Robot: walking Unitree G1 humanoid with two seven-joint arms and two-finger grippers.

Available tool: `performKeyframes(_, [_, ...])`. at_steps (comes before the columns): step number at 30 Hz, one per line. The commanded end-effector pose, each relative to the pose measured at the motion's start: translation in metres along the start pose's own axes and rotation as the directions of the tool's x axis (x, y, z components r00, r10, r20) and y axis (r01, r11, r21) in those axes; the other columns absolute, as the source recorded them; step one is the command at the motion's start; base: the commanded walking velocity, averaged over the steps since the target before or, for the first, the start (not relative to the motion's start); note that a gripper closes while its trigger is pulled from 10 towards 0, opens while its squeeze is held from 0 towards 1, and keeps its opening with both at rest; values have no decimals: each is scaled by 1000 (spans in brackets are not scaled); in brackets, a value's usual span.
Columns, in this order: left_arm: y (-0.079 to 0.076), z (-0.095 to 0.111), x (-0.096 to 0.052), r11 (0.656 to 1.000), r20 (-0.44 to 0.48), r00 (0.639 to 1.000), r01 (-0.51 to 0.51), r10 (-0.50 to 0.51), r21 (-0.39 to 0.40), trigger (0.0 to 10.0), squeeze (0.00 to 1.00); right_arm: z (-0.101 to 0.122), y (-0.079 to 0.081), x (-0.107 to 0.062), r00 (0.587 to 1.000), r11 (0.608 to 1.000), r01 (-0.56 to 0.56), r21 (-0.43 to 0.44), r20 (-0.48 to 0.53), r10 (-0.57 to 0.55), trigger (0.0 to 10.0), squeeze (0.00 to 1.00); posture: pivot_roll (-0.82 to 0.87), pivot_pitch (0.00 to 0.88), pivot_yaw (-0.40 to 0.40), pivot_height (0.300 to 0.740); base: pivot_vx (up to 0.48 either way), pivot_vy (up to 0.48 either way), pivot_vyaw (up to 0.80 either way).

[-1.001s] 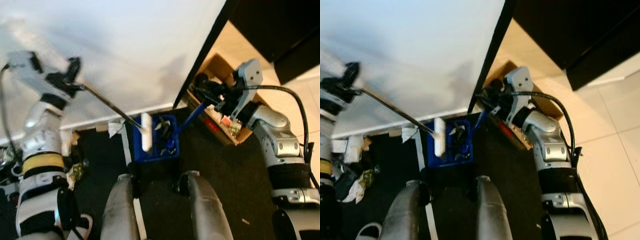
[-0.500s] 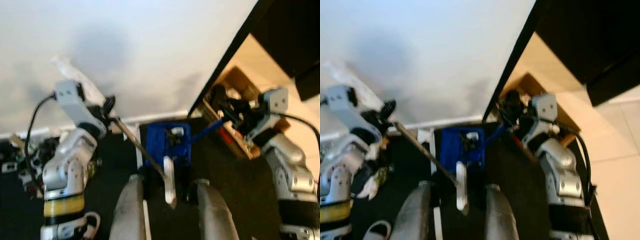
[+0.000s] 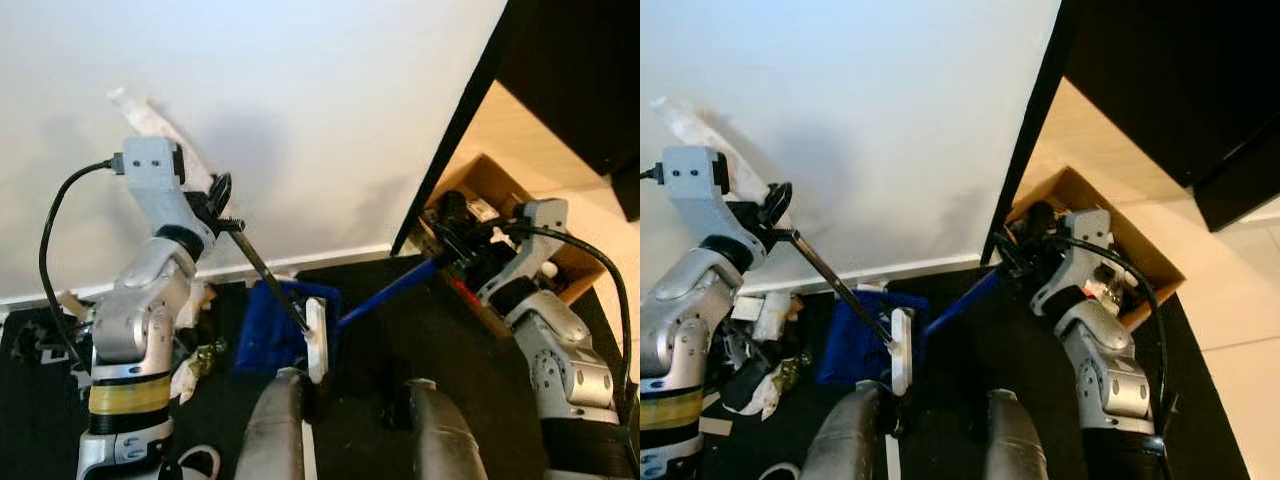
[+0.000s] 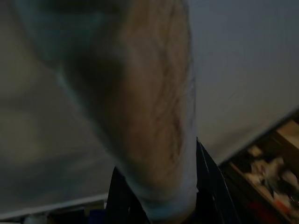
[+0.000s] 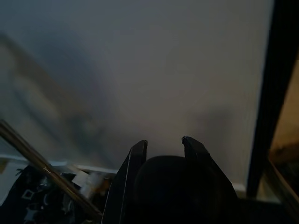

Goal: Sweep floor

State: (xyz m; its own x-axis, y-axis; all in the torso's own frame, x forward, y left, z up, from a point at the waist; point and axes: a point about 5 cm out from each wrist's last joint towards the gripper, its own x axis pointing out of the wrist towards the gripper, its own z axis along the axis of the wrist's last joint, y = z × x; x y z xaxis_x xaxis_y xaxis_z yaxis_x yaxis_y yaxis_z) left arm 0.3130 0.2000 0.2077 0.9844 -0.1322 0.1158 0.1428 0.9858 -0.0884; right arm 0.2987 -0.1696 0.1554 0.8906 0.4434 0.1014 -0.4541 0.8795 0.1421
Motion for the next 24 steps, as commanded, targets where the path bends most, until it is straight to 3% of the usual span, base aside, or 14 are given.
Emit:
performKeyframes(1, [4, -3, -3, 998, 14, 999, -43, 42, 44, 10000, 0, 9, 1, -1, 999, 1000, -10, -1, 42, 10, 10000, 0, 72, 185, 43, 740, 0, 0, 0])
performKeyframes(3, [0, -8, -4, 994, 9, 1000, -25, 24, 106, 10000, 0, 11, 3, 1, 999, 1000, -16, -8, 44, 16, 10000, 0, 70, 172, 34, 740, 0, 0, 0])
performKeyframes(6, [-2, -15, -7, 992, 7, 1000, -23, 22, 128, 10000, 0, 14, 1, 3, 999, 999, -18, -28, 43, 20, 10000, 0, 68, 163, 28, 740, 0, 0, 0])
performKeyframes(11, [-1, -35, -14, 997, -27, 997, -74, 74, 7, 10000, 0, 23, -9, 3, 998, 997, 20, -71, 57, -16, 10000, 0, 57, 136, 10, 740, 0, 0, 0])
performKeyframes(16, [-15, -55, -15, 999, -91, 995, -40, 40, 2, 10000, 0, 24, -15, 3, 993, 996, 77, -39, 88, -73, 10000, 0, 53, 113, 5, 740, 0, 0, 0])
performKeyframes(24, [-26, -56, -7, 1000, -78, 997, 5, -3, 29, 10000, 0, 32, -20, 6, 975, 988, 147, 47, 162, -153, 10000, 0, 49, 94, 16, 740, 0, 0, 0])
